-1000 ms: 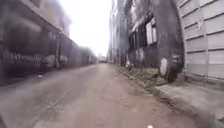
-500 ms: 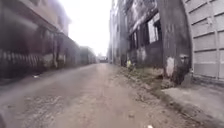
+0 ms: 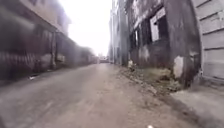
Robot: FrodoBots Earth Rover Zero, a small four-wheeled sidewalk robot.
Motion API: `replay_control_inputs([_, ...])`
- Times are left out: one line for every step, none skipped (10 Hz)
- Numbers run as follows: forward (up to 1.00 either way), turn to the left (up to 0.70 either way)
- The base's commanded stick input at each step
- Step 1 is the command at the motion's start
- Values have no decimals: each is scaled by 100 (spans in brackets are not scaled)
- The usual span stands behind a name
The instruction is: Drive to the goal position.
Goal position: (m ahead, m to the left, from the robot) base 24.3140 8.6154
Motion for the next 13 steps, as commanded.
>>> replay_control_inputs([50, 0])
replay_control_inputs([50, 0])
replay_control_inputs([50, 0])
replay_control_inputs([50, 0])
replay_control_inputs([50, 0])
replay_control_inputs([50, 0])
replay_control_inputs([50, 0])
replay_control_inputs([50, 0])
replay_control_inputs([50, 0])
replay_control_inputs([50, 0])
replay_control_inputs([50, 0])
replay_control_inputs([50, 0])
replay_control_inputs([50, 0])
